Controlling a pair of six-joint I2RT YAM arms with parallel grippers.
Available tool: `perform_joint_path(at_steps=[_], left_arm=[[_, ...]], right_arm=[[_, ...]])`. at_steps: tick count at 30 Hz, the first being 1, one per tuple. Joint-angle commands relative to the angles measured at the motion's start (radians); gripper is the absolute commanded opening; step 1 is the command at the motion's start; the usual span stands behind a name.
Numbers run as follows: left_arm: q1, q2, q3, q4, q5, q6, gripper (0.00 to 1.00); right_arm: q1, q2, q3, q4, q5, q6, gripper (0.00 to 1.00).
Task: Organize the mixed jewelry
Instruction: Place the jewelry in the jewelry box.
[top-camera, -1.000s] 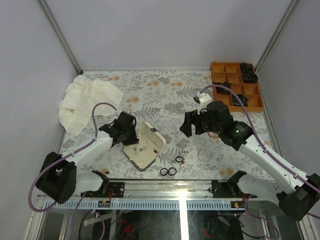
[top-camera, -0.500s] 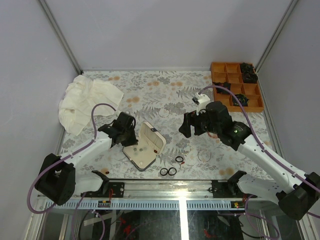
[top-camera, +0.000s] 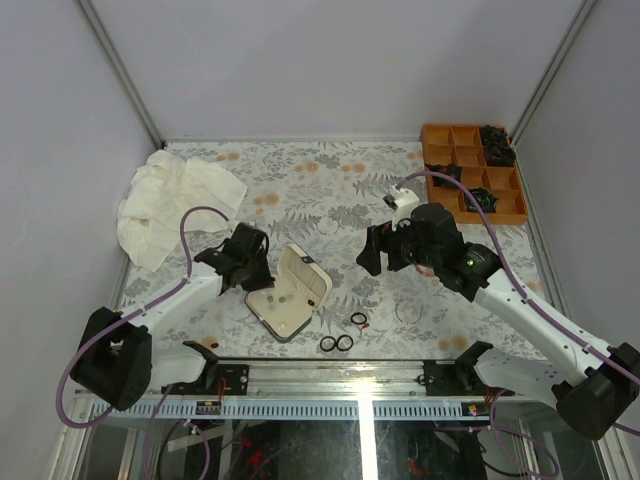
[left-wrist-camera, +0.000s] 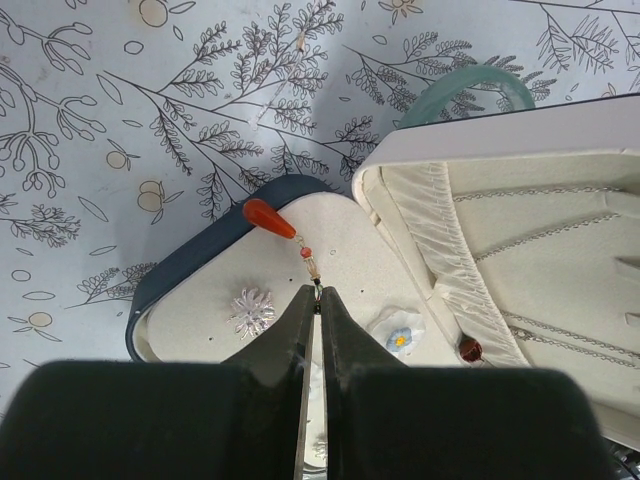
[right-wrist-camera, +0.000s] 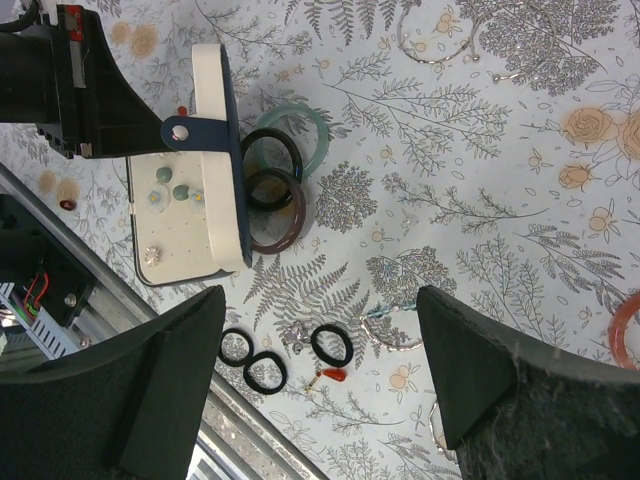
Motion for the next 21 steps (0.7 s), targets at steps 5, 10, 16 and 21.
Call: perform_joint_path(at_steps=[5,10,16,21], left_arm=[[0.013,-0.010,-0.022,0.036,0.022,0.010,0.00],[0.014,-0.017,-0.024,0.031,0.021,0.010,0.00],[0.017,-0.017,-0.031,0.038,0.023,0.009,0.00],[0.019,-0.012,-0.038,0.044,0.024,0.009,0.00]], right_arm=[[-0.010,0.005,-0.002,0.046,-0.029,0.004,0.84],[-0.011,0.006,-0.001,0.052,-0.033,0.005,0.84],[-0.012,0.008,-0.004,0.056,-0.038,0.007,0.84],[-0.012,0.008,-0.008,0.059,-0.042,0.007,0.84]])
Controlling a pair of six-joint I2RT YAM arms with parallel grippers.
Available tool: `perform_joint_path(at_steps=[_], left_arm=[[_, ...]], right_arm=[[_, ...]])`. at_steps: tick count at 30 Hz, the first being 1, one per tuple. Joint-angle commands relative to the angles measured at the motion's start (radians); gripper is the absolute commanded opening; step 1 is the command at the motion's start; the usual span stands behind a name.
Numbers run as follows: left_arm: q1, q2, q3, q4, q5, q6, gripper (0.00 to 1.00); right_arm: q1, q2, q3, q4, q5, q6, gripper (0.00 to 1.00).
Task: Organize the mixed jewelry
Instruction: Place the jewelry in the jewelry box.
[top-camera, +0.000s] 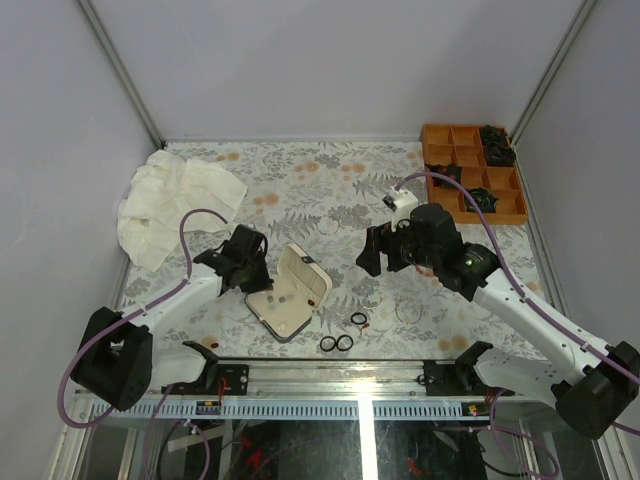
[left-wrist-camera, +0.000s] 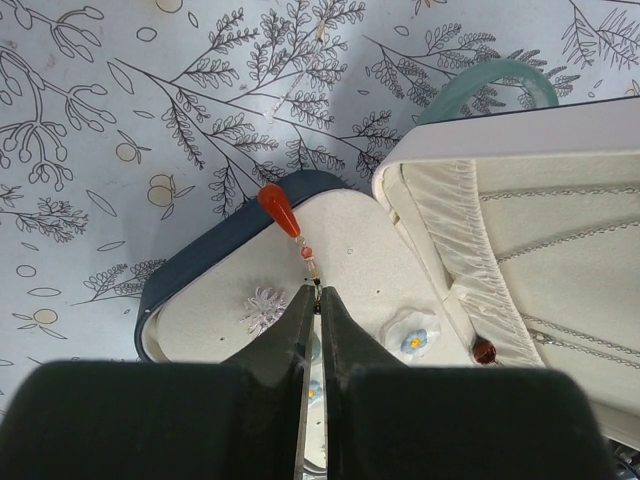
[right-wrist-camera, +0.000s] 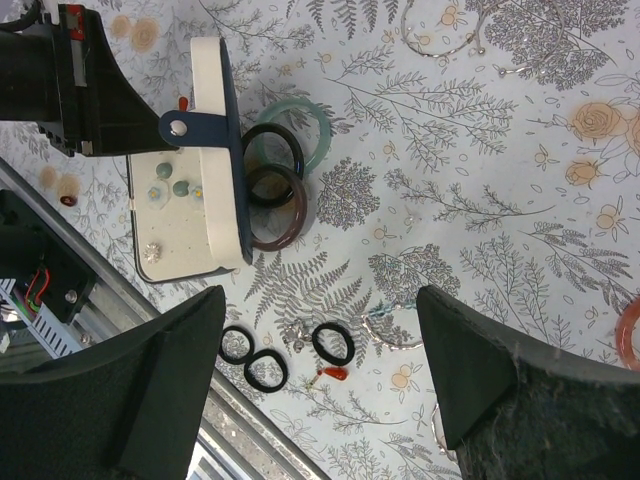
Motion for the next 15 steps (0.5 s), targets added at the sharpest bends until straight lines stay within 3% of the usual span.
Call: perform_joint_path(at_steps=[1,15], left_arm=[[0.008,-0.010,-0.019,0.040,0.010,0.009,0.00],[0.011,-0.003,-0.020,0.029,0.014,0.010,0.00]], right_arm=[[-0.007,0.003,0.002,0.051,-0.026,0.007,0.84],[-0.009,0.005,0.000,0.060,-0.039,0.009,0.84]])
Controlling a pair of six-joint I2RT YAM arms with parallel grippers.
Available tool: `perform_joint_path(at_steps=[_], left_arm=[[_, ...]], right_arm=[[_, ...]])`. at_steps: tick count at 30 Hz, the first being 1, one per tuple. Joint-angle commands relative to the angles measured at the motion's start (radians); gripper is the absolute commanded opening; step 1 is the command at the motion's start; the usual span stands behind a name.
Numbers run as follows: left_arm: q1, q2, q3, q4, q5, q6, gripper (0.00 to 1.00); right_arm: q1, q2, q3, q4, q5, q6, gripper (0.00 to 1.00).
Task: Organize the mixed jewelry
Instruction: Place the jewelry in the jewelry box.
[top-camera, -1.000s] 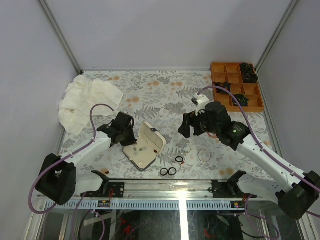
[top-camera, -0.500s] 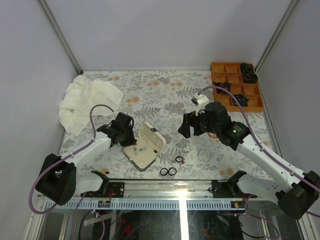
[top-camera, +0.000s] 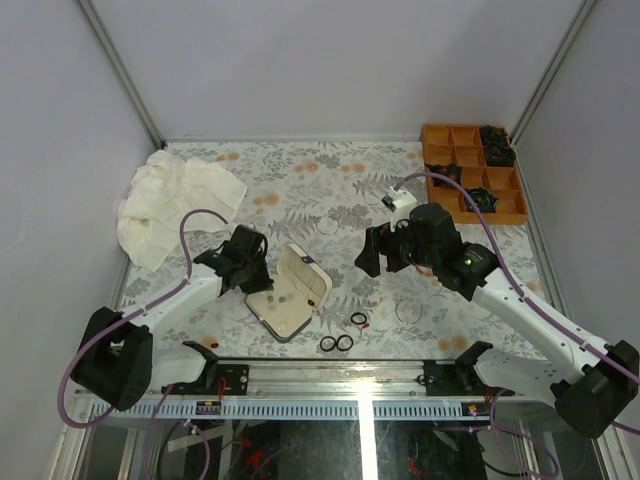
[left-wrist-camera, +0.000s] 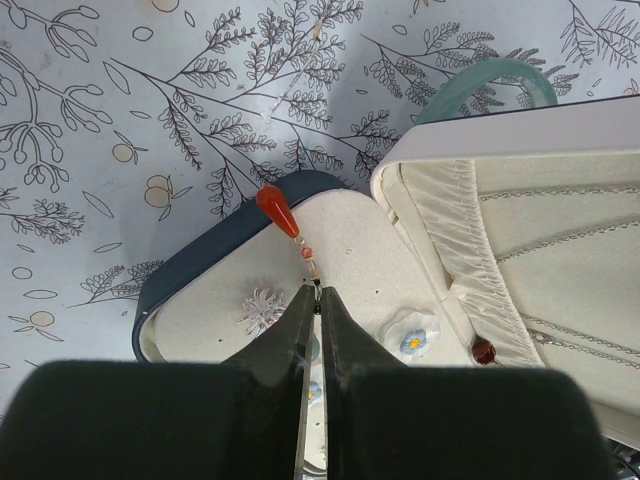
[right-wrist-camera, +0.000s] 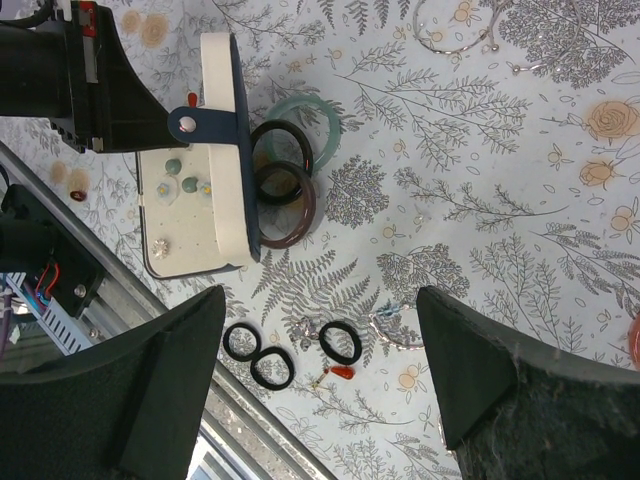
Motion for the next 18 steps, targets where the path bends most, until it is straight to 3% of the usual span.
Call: perform_joint_path(at_steps=[1,18], left_arm=[[0.011,-0.001,-0.012,0.018,0.010,0.010,0.00],[0.012,-0.002,-0.001,-0.009,0.000,-0.002,0.02]], right_arm=[[-0.008,0.000,0.001,0.060,-0.018,0.005,0.84],[-0.007,-0.002,-0.001,0.066,-0.030,0.008,0.84]])
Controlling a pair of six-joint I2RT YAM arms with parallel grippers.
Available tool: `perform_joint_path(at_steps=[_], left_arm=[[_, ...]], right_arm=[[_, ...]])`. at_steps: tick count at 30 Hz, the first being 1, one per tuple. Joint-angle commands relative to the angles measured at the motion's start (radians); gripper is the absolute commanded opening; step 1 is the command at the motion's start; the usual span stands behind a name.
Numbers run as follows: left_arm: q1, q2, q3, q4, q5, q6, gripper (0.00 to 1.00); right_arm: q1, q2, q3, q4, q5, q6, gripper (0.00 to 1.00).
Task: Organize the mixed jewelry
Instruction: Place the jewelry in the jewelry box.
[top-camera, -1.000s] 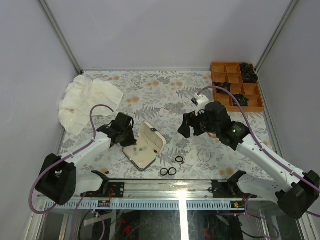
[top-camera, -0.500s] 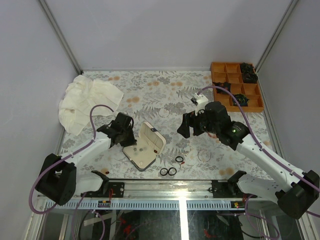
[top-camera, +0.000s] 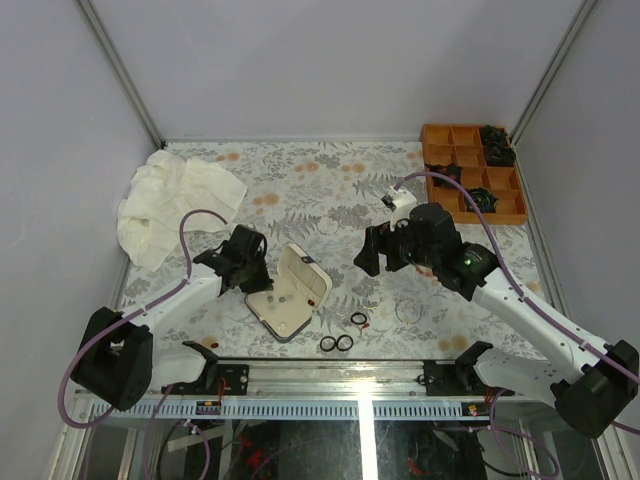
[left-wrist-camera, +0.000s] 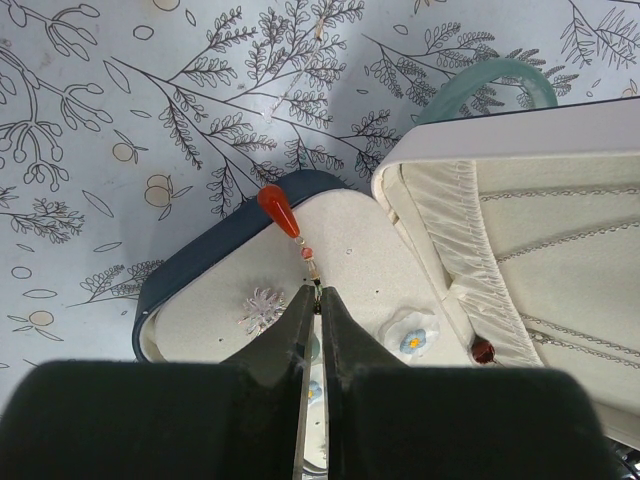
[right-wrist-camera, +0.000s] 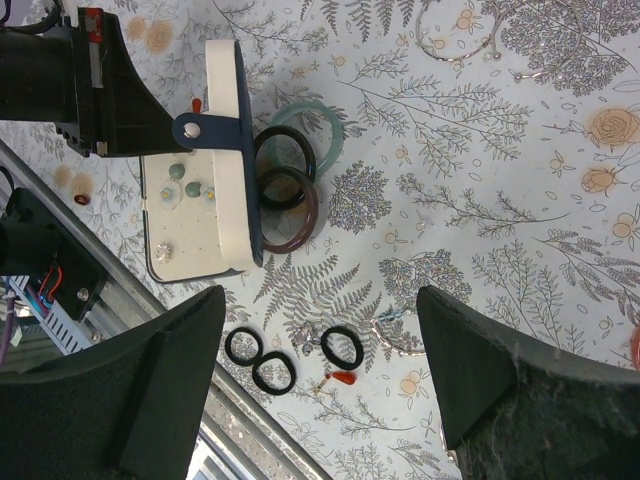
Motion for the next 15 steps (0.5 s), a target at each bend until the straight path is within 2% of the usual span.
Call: perform_joint_path(at_steps=[1,15], left_arm=[[0.007,-0.003,0.001,-0.010,0.000,-0.002,0.02],[0.017,-0.014,-0.004,-0.019,0.012,-0.021,0.04]], right_arm=[[-0.008,-0.003,0.003,0.047,-0.027,0.006,0.84],[-0.008,-0.004,-0.001,0.049,-0.029,0.007,0.84]])
